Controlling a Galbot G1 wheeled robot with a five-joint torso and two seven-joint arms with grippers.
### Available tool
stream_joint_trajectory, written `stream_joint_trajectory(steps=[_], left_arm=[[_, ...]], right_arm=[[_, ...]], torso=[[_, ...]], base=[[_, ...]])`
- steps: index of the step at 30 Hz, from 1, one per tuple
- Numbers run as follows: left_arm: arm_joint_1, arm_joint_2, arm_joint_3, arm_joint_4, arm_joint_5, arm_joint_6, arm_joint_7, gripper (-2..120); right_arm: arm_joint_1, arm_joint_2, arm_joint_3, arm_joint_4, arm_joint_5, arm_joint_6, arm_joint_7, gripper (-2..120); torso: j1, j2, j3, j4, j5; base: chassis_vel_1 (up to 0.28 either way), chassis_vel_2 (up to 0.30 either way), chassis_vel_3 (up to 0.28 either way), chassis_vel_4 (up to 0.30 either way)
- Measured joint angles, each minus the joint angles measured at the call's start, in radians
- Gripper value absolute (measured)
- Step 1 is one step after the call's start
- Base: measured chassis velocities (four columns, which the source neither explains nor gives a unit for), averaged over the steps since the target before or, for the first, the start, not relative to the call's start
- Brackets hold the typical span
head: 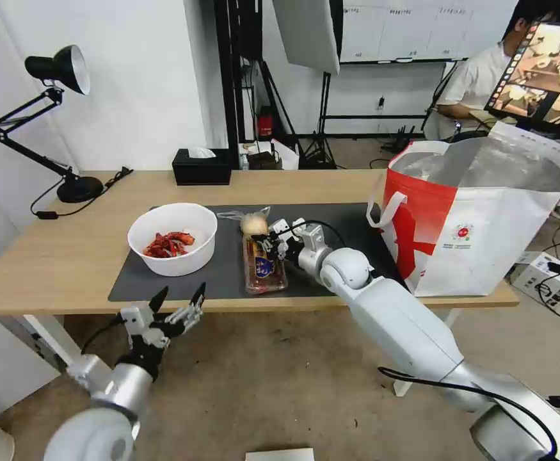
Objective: Pick up the trash from the table and place it into the takeout bag.
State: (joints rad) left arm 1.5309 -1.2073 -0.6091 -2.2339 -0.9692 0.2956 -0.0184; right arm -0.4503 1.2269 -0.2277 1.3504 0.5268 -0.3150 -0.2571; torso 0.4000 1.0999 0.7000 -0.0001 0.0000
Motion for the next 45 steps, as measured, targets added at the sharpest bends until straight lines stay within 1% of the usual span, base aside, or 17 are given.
stream_joint_trajectory(steps=[1,4,5,7,8,10,11,13,15,19,20,25,27,28,29,31,45], left_arm=[[0.000,0.000,0.000,0.000,0.000,0.000,0.000,100],[-0.058,0.076,0.026,0.002,-0.237,0.044,-0.072,100],[-0.058,0.076,0.026,0.002,-0.237,0.044,-0.072,100],[-0.109,0.140,0.047,0.029,-0.410,0.070,-0.099,100],[-0.109,0.140,0.047,0.029,-0.410,0.070,-0.099,100],[-0.153,0.181,0.064,0.075,-0.502,0.083,-0.099,100],[-0.153,0.181,0.064,0.075,-0.502,0.083,-0.099,100],[-0.204,0.201,0.087,0.127,-0.553,0.092,-0.091,100],[-0.224,0.204,0.098,0.144,-0.565,0.095,-0.088,100],[-0.316,0.200,0.165,0.211,-0.586,0.098,-0.083,100],[-0.316,0.200,0.165,0.211,-0.586,0.098,-0.083,100],[-0.379,0.186,0.228,0.257,-0.587,0.101,-0.085,100],[-0.406,0.179,0.260,0.277,-0.577,0.101,-0.107,100],[-0.406,0.179,0.260,0.277,-0.577,0.101,-0.107,100],[-0.422,0.174,0.274,0.290,-0.574,0.099,-0.132,100],[-0.441,0.167,0.292,0.310,-0.572,0.099,-0.156,100],[-0.509,0.165,0.361,0.368,-0.544,0.099,-0.212,100]], right_arm=[[0.000,0.000,0.000,0.000,0.000,0.000,0.000,0],[-0.005,-0.007,0.002,0.007,0.001,-0.001,0.002,0],[-0.005,-0.007,0.002,0.007,0.001,-0.001,0.002,0],[-0.006,-0.006,0.002,0.009,0.005,-0.001,0.002,0],[-0.006,-0.006,0.002,0.009,0.005,-0.001,0.002,0],[-0.006,-0.001,0.000,0.009,0.007,-0.002,0.002,0],[-0.006,-0.001,0.000,0.009,0.007,-0.002,0.002,0],[-0.006,0.001,-0.001,0.011,0.008,-0.005,0.003,0],[-0.006,0.001,-0.001,0.011,0.008,-0.006,0.004,0],[-0.004,-0.002,-0.002,0.011,0.007,-0.009,0.011,0],[-0.004,-0.002,-0.002,0.011,0.007,-0.009,0.011,0],[-0.006,-0.009,-0.003,0.015,0.007,-0.011,0.013,0],[-0.010,-0.011,-0.003,0.020,0.009,-0.013,0.020,0],[-0.010,-0.011,-0.003,0.020,0.009,-0.013,0.020,0],[-0.011,-0.011,-0.003,0.022,0.015,-0.018,0.026,0],[-0.014,-0.013,-0.003,0.028,0.022,-0.023,0.032,0],[-0.017,-0.015,0.001,0.039,0.027,-0.025,0.043,0]], torso=[[0.000,0.000,0.000,0.0000,0.0000],[0.000,0.000,0.000,-0.0001,-0.0001],[0.000,0.000,0.000,-0.0001,-0.0001],[0.000,0.000,0.000,0.0000,-0.0002],[0.000,0.000,0.000,0.0000,-0.0002],[0.000,0.000,0.000,0.0002,0.0000],[0.000,0.000,0.000,0.0002,0.0000],[0.000,0.000,0.000,0.0003,-0.0002],[0.000,0.000,0.000,0.0002,-0.0002],[0.000,0.000,0.000,0.0001,-0.0001],[0.000,0.000,0.000,0.0001,-0.0001],[0.000,0.000,0.000,0.0001,0.0000],[0.000,0.000,0.000,0.0001,0.0001],[0.000,0.000,0.000,0.0001,0.0001],[0.000,0.000,0.000,0.0001,0.0000],[0.000,0.000,0.000,0.0000,0.0001],[0.000,0.000,0.000,0.0001,0.0000]], base=[[0.000,0.000,0.000,0.000],[0.000,0.000,0.000,0.000],[0.000,0.000,0.000,0.000],[0.000,0.000,0.000,0.000],[0.000,0.000,0.000,0.000],[0.000,0.000,0.000,0.000],[0.000,0.000,0.000,0.000],[0.000,0.000,0.000,0.000],[0.000,0.000,0.000,0.000],[0.000,0.000,0.000,0.000],[0.000,0.000,0.000,0.000],[0.000,0.000,0.000,0.000],[0.000,0.000,0.000,0.000],[0.000,0.000,0.000,0.000],[0.000,0.000,0.000,0.000],[0.000,0.000,0.000,0.000],[0.000,0.000,0.000,0.000]])
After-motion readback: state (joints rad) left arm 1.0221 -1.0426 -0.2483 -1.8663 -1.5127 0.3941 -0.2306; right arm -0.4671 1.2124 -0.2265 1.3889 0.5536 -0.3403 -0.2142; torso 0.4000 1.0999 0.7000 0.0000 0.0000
